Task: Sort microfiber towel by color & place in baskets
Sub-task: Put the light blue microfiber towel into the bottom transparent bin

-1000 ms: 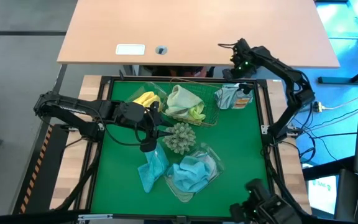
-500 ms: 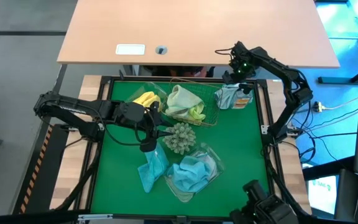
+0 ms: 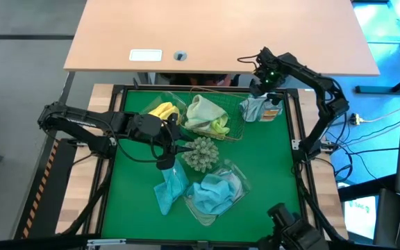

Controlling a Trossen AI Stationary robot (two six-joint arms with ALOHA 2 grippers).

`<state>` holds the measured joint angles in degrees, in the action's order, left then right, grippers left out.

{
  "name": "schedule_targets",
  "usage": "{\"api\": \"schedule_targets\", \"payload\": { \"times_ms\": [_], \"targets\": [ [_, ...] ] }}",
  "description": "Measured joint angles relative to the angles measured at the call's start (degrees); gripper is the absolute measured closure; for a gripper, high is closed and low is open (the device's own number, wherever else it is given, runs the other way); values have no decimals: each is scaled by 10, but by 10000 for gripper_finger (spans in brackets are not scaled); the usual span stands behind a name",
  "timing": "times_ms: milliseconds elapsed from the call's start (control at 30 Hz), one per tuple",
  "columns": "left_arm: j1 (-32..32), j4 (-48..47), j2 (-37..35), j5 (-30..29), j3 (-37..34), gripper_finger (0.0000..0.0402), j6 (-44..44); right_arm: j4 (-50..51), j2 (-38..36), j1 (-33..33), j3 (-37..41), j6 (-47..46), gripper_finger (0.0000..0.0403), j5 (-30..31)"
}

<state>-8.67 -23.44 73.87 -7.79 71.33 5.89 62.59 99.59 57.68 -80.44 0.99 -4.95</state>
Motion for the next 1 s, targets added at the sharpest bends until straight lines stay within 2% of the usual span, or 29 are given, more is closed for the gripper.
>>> {"api": "schedule_targets", "payload": {
  "times_ms": [133,267,400,533,800,1000],
  "targets": [
    [0,0,0,0,0,262,0,-1,0,-18,0,12,174,4],
    [0,0,0,0,0,262,0,-1,0,-32,0,22,175,8],
    [0,0,0,0,0,262,0,-2,0,-42,0,32,175,50],
    [0,0,0,0,0,262,1,-6,0,-42,3,40,176,56],
    [-2,0,0,0,0,262,1,-44,1,-41,74,56,176,41],
    [-2,0,0,0,0,262,1,-82,1,-41,107,57,176,70]
  ]
}}
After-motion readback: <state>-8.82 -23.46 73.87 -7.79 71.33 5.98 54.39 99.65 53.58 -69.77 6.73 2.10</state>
